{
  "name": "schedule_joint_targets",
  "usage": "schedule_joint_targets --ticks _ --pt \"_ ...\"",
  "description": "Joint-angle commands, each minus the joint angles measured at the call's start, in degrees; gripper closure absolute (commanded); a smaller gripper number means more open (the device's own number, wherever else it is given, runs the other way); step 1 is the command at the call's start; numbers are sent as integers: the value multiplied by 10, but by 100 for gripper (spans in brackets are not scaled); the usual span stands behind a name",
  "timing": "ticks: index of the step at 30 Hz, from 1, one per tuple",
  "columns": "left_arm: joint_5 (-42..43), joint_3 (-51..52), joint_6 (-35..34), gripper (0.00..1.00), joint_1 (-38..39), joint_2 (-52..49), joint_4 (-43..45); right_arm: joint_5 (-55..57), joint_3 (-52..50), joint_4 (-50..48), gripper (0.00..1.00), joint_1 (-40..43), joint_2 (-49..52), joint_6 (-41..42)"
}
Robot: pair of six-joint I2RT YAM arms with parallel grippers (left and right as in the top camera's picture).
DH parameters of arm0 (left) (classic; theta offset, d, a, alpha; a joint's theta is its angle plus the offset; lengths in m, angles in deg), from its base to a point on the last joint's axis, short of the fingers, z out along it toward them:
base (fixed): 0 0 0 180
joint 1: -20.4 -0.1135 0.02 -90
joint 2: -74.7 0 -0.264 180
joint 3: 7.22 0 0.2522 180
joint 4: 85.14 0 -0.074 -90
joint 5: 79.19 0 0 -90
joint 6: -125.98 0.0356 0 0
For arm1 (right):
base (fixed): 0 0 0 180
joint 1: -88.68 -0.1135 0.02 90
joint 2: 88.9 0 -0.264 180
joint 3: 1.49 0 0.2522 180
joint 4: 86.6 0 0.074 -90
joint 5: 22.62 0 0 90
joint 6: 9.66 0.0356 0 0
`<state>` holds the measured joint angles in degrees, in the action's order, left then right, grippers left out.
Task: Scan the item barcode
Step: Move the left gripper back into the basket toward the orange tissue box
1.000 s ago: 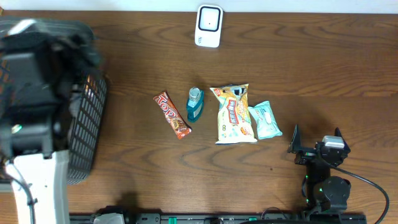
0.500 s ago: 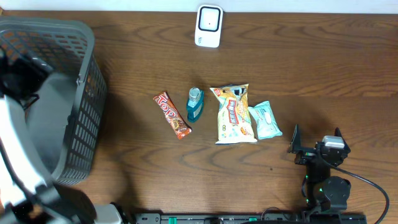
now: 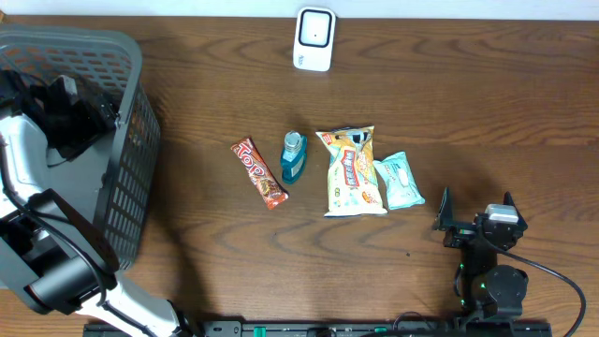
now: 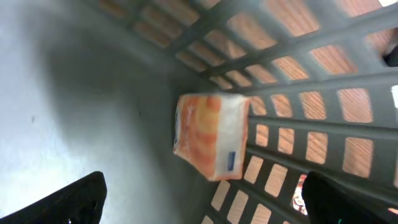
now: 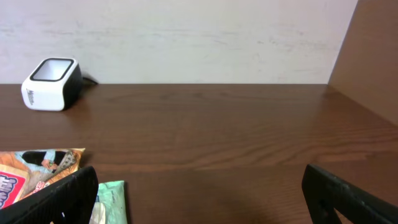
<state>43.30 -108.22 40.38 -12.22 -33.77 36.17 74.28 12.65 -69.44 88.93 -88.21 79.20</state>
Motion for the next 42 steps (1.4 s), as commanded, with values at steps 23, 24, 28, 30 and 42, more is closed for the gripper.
schedule_joint_targets --ticks 23,24,28,30,42 --pt "-121 1 120 35 66 -67 92 0 -1 2 1 -3 -3 -9" --pt "-124 1 121 44 66 -67 90 0 -1 2 1 -3 -3 -9" --pt "-127 1 117 90 65 -66 82 0 -1 2 1 -3 -3 -9" --pt "-127 1 104 93 65 -61 81 0 -1 2 1 -3 -3 -9" --pt "-191 0 -66 93 48 183 91 0 -1 2 1 -3 -3 -9"
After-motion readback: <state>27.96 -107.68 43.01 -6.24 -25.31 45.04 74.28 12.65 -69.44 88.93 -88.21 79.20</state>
